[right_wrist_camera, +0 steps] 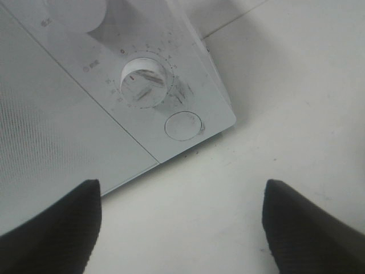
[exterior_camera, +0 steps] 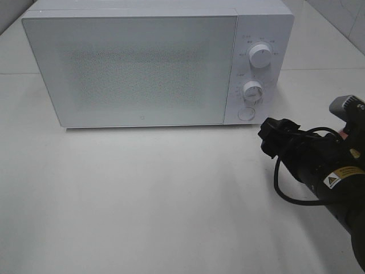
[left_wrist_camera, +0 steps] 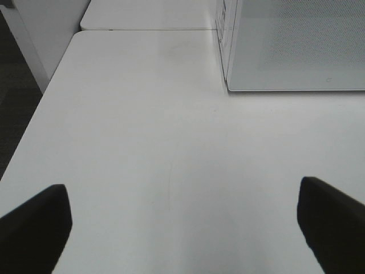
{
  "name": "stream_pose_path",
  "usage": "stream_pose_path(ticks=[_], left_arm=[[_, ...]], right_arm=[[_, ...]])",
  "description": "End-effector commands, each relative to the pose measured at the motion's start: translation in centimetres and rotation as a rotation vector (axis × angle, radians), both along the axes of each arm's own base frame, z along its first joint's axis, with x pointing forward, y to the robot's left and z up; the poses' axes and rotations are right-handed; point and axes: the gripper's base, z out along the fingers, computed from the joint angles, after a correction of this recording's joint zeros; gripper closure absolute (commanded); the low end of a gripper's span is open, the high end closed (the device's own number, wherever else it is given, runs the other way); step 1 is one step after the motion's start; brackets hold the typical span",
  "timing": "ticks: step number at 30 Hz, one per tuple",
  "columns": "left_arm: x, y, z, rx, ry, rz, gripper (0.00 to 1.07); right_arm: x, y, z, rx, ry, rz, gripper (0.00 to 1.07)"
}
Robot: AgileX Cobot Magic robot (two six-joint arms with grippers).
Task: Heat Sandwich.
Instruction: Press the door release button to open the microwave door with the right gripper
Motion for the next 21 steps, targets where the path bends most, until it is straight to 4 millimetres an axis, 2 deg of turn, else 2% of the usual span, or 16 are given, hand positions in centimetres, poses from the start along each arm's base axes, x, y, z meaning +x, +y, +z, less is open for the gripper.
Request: stream_pose_path(ticks=[1,2,4,5,6,9,10,12,15,19,20,21], left_arm=[[-0.39,0.02,0.02,0.001,-0.035,0.003,0.05],[-0.39,0.02,0.02,0.001,-0.035,0.003,0.05],[-0.39,0.02,0.02,0.001,-0.035,0.003,0.05],[-0.39,0.02,0.02,0.001,-0.035,0.003,0.05],[-0.39,0.02,0.02,0.001,-0.035,0.003,0.05],[-0.39,0.02,0.02,0.001,-0.035,0.003,0.05],[-0.39,0.02,0.02,0.001,-0.035,0.003,0.05],[-0.39,0.02,0.02,0.001,-0.035,0.003,0.05],[-0.39,0.02,0.02,0.001,-0.035,0.003,0.05],[-0.39,0.02,0.02,0.001,-0.035,0.003,0.05],[-0.39,0.02,0.02,0.001,-0.035,0.003,0.05],[-0.39,0.02,0.02,0.001,-0.035,0.003,0.05]], right_arm=[[0.37,0.07,1.06,0.154,-0.107,-0.051,0.31],[0.37,0.07,1.06,0.267,-0.101,-0.083,0.31],[0.37,0.07,1.06,0.378,-0.093,-0.115,0.31],[0.37,0.07,1.06,0.378,-0.093,-0.115,0.31],[0.35,0.08,0.99,0.492,-0.078,-0.149,0.31],[0.3,0.1,0.78,0.674,-0.042,-0.209,0.32],[0.3,0.1,0.78,0.674,-0.042,-0.209,0.32],[0.25,0.12,0.6,0.801,-0.014,-0.254,0.35],[0.25,0.12,0.6,0.841,-0.011,-0.267,0.39],[0.25,0.12,0.6,0.881,-0.008,-0.28,0.59],[0.25,0.12,0.6,0.881,-0.008,-0.28,0.59],[0.25,0.12,0.6,0.891,-0.008,-0.283,0.71]])
